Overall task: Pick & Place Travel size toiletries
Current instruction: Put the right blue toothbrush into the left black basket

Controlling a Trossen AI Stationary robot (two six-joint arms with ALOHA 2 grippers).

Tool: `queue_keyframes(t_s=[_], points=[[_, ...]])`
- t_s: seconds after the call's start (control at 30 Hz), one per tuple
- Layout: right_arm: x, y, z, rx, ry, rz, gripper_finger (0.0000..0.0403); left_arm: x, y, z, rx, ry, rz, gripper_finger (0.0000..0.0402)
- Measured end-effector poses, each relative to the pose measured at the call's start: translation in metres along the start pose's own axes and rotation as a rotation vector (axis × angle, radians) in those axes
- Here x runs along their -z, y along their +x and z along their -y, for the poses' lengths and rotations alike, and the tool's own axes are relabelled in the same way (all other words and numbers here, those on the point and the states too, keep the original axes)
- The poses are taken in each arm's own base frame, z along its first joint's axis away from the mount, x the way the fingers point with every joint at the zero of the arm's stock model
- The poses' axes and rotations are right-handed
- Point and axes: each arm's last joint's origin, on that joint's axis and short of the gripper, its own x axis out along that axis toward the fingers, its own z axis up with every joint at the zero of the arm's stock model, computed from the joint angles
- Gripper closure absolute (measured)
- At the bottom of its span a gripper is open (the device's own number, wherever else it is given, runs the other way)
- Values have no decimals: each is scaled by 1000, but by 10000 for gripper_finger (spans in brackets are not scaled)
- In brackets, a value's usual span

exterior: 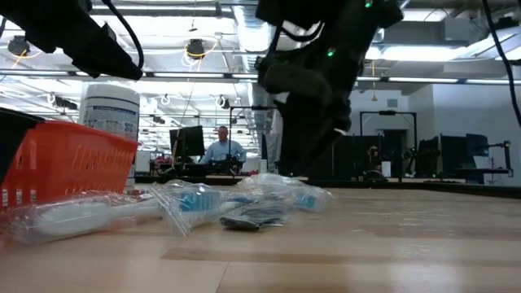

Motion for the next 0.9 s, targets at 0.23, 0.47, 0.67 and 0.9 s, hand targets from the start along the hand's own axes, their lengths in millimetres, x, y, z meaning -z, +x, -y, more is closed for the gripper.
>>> queue_keyframes(t_s=[0.23,0.47,0.67,0.9], points=[[-1,4,-7,-26,14,36,190,0,0,0,2,-1,3,244],[1,5,-6,-9,30,38,190,-1,0,0,4,-2,4,244],[5,24,-10,-27,45,13,190,-1,0,0,5,-4,5,244],[7,37,-10,-37,67,-15,198,2,1,0,10,-7,8,244]])
